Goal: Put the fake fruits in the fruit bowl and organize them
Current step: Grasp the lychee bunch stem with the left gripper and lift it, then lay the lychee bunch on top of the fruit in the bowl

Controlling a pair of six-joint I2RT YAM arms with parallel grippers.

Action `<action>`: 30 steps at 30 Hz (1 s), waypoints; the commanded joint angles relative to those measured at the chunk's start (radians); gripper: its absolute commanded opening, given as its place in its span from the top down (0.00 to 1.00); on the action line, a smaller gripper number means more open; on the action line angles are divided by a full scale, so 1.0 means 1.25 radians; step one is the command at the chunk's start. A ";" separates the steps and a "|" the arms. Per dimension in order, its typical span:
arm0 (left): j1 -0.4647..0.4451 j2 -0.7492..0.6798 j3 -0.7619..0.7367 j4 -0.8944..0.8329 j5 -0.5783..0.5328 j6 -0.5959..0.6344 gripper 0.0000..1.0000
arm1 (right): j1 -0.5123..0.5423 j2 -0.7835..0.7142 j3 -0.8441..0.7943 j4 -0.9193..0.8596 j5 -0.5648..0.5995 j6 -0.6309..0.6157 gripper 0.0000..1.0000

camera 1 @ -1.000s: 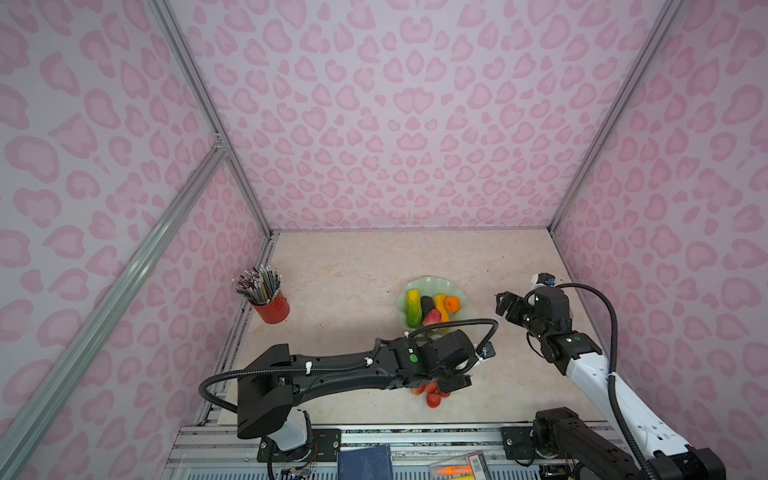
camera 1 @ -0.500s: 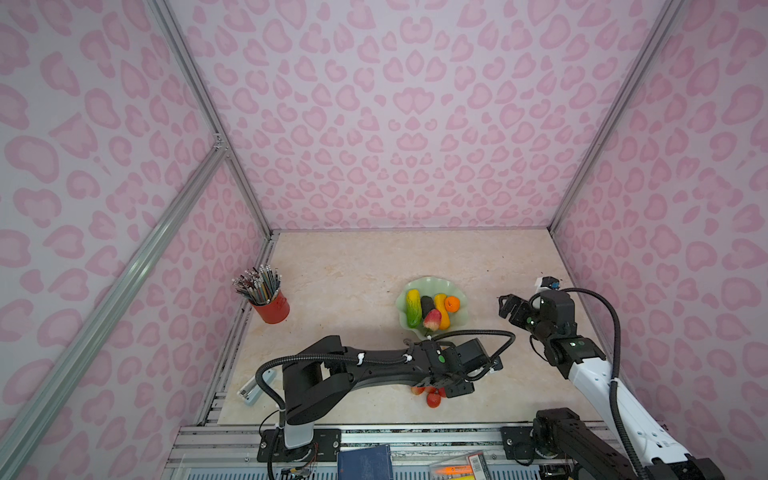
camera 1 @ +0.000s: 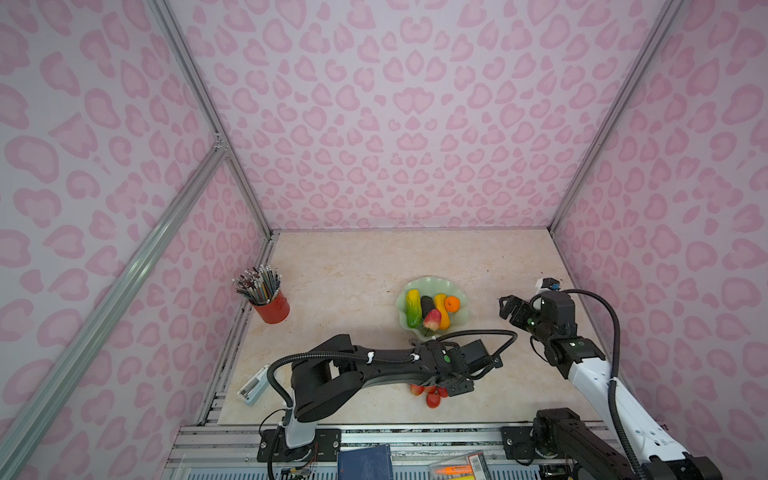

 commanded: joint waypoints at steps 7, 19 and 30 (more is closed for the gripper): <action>0.002 -0.047 -0.029 -0.016 -0.071 -0.024 0.94 | -0.001 0.003 -0.011 0.021 -0.002 0.009 0.03; 0.028 -0.305 -0.150 -0.035 -0.196 -0.068 0.96 | -0.002 0.029 0.006 0.026 -0.011 0.011 0.03; 0.127 -0.450 -0.088 -0.007 -0.178 0.035 0.96 | -0.001 0.039 0.014 0.031 -0.010 0.019 0.02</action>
